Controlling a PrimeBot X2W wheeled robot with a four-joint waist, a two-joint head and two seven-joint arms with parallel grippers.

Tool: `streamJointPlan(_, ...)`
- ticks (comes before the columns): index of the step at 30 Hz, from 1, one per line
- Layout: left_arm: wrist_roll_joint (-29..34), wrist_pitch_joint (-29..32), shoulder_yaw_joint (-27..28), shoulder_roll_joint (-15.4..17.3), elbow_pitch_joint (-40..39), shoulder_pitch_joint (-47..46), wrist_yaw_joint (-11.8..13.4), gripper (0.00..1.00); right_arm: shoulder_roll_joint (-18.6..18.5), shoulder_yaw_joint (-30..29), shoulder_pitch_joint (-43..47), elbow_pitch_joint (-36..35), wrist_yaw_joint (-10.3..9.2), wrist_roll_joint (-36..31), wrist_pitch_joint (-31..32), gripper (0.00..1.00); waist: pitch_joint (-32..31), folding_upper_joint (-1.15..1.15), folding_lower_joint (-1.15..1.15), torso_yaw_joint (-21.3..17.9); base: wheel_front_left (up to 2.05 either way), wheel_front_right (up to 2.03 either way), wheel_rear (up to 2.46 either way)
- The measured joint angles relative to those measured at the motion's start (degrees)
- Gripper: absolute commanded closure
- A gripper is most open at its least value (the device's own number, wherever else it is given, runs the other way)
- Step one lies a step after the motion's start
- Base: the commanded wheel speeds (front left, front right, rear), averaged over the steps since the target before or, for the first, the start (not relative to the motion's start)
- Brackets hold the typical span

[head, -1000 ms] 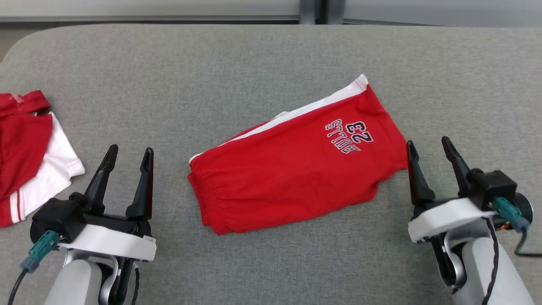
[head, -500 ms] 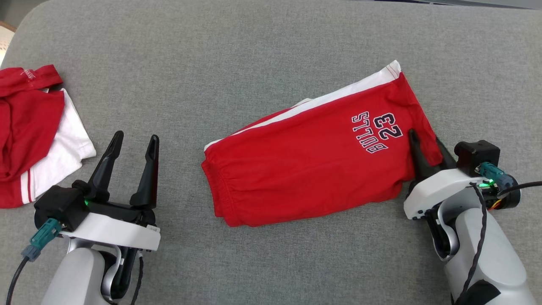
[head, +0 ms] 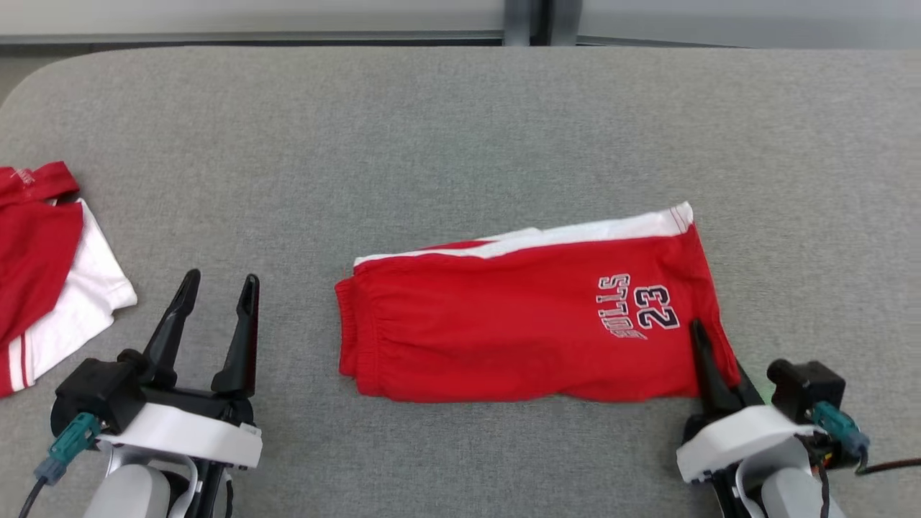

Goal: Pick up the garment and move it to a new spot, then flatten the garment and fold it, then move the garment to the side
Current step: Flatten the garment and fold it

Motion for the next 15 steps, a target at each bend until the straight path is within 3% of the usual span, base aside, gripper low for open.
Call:
streamJointPlan(8, 0.56, -0.01, -0.23, 0.15, -0.08, 2.72, 0.00, 0.00, -0.07, -3.25, 8.69, -7.33, -0.01, -4.66, 3.75, 1.00, -3.78, 0.00, 0.00, -3.49, 0.00, 0.00, 0.00)
streamJointPlan(15, 0.71, -0.01, -0.38, -0.38, -0.20, 3.14, 0.00, 0.00, -0.07, -4.19, 11.37, -12.13, -0.01, -5.47, 7.20, 1.00, -4.44, 0.00, 0.00, -4.11, 0.00, 0.00, 0.00)
